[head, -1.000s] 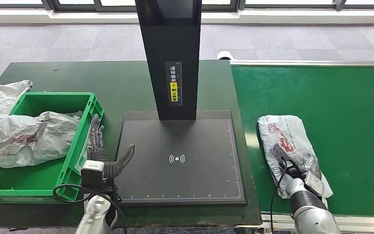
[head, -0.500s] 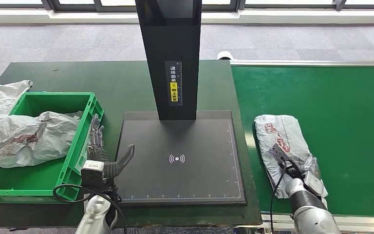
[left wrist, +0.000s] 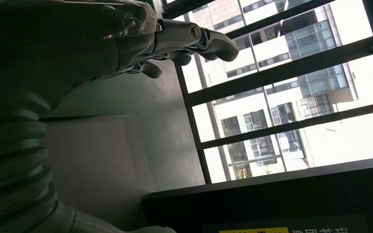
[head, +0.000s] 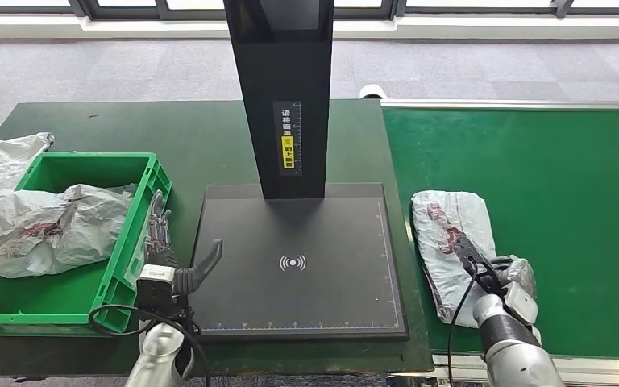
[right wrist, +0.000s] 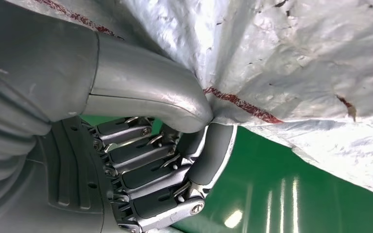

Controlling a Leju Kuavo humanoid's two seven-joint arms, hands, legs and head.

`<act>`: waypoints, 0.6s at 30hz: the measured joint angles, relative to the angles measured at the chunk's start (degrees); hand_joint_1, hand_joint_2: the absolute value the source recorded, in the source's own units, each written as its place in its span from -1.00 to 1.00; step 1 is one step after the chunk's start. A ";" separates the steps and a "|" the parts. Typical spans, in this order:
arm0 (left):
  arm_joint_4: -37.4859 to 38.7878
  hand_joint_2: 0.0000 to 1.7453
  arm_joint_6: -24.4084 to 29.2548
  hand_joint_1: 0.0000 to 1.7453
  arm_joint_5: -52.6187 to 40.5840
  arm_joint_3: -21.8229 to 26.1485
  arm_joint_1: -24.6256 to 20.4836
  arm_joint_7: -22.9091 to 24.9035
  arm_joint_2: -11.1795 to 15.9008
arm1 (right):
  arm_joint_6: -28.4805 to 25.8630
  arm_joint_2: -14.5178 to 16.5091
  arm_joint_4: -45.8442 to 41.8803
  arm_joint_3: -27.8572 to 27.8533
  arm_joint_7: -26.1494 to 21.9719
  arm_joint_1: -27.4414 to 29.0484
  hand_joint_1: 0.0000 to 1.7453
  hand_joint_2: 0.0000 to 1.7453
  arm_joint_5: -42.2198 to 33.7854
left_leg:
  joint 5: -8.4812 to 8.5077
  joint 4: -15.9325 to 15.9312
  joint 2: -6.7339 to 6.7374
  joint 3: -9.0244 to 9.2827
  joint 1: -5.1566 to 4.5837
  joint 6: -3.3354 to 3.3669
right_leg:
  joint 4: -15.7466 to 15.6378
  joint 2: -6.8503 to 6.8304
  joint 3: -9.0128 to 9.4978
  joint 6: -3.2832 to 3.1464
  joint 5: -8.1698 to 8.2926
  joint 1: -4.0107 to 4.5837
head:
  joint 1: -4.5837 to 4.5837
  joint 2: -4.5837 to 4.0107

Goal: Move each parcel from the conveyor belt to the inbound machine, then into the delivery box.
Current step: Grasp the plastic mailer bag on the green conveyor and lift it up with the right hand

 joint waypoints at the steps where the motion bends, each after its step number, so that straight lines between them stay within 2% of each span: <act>1: 0.05 1.00 0.00 -1.00 -0.11 0.00 0.00 0.11 0.01 | -0.18 0.01 0.00 0.00 -0.13 0.11 1.00 1.00 -0.19 | 0.00 0.00 0.00 0.00 0.00 0.00 | 0.00 0.00 0.00 0.00 0.00 0.00 | 0.00 0.00; 11: 0.36 1.00 0.00 -1.00 -0.33 0.00 -0.01 0.25 0.02 | -0.75 0.02 -0.01 0.02 -0.83 0.54 1.00 1.00 -0.68 | 0.00 0.00 -0.01 -0.01 0.00 0.00 | 0.00 -0.01 0.00 0.00 0.00 0.00 | 0.00 0.01; 18: 0.38 1.00 0.13 -1.00 -0.40 0.00 0.21 0.41 0.09 | -8.01 0.65 -1.35 0.99 -4.27 0.74 1.00 1.00 -1.52 | 0.00 0.00 -0.01 -0.01 0.00 0.00 | 0.00 -0.01 0.00 0.00 0.00 0.00 | 0.00 0.00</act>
